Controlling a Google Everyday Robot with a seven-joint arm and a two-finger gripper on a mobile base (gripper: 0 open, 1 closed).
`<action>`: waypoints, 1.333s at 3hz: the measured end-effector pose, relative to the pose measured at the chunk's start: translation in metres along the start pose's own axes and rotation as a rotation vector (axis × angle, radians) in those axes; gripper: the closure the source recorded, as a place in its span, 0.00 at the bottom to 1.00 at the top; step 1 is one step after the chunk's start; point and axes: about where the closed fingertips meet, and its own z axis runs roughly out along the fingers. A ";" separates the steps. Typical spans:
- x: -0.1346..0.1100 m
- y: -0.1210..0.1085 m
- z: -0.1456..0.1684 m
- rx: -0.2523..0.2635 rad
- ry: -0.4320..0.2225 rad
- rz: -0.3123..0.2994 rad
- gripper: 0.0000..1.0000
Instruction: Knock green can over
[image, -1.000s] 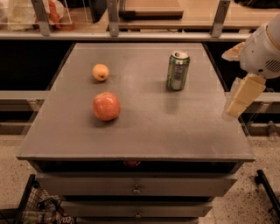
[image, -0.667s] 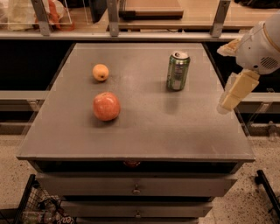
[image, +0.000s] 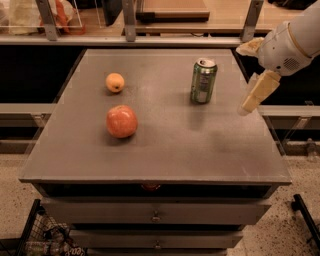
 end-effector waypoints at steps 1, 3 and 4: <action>-0.008 -0.020 0.024 -0.028 -0.078 -0.017 0.00; -0.010 -0.044 0.063 -0.070 -0.174 -0.013 0.00; -0.002 -0.057 0.079 -0.067 -0.199 -0.002 0.00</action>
Offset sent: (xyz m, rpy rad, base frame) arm 0.0722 0.0321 -0.0312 0.1928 0.0170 0.1159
